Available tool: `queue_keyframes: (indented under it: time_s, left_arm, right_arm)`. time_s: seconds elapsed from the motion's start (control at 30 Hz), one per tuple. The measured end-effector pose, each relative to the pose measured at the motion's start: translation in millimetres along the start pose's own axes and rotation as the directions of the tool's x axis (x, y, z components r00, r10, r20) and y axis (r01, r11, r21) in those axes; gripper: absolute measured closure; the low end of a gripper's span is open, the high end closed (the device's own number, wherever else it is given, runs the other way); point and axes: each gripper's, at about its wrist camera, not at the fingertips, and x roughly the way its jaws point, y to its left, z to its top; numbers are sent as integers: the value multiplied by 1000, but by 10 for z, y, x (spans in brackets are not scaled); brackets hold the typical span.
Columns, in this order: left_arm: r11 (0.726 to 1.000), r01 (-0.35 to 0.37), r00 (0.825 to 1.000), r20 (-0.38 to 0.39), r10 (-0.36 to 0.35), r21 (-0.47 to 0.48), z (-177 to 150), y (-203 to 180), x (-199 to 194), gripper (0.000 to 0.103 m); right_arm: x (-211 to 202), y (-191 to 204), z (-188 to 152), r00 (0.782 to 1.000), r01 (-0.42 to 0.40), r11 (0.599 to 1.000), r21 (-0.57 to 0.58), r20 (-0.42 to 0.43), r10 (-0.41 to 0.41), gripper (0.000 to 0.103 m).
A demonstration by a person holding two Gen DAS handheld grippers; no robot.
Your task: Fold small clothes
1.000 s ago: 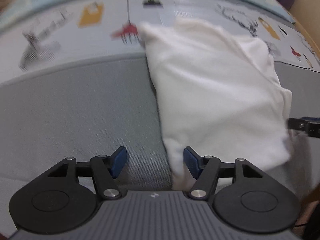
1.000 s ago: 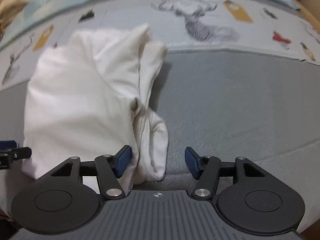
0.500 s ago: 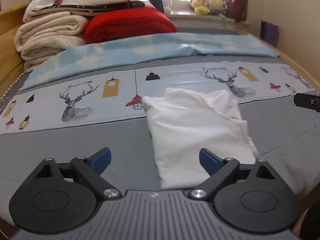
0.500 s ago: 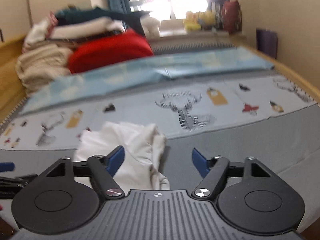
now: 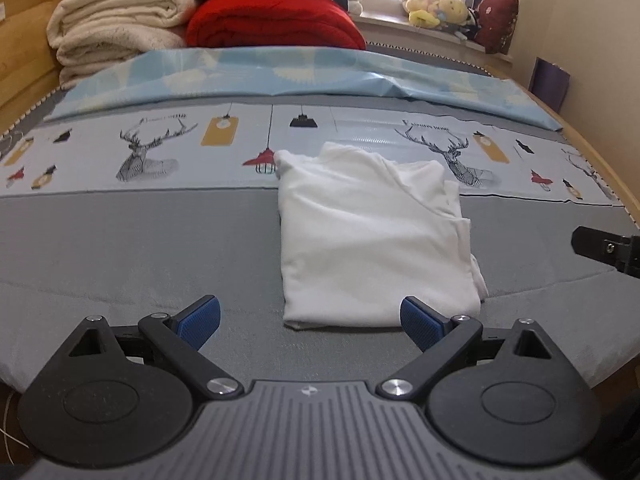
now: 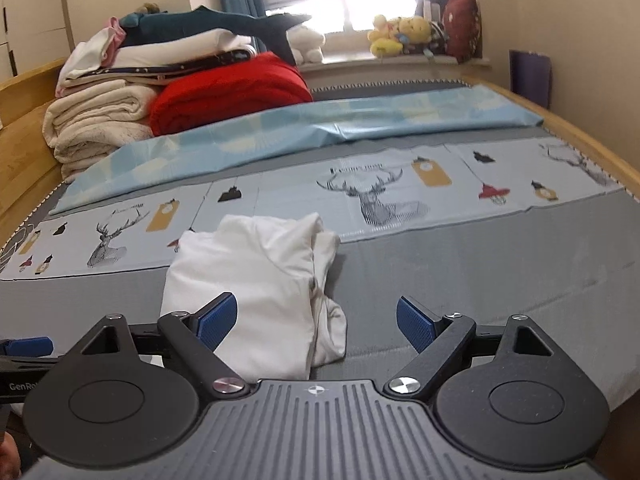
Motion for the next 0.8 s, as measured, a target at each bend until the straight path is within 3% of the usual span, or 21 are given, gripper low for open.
queue_keyframes:
  time_s: [0.4, 0.8]
  left_arm:
    - [1000, -9, 999, -38, 9, -4, 0, 15, 162, 5]
    - [1000, -11, 999, -33, 12, 14, -25, -25, 164, 5]
  right_arm:
    - [155, 325, -137, 999, -28, 984, -178, -47, 20, 15]
    - [176, 368, -148, 997, -46, 979, -199, -67, 34, 15]
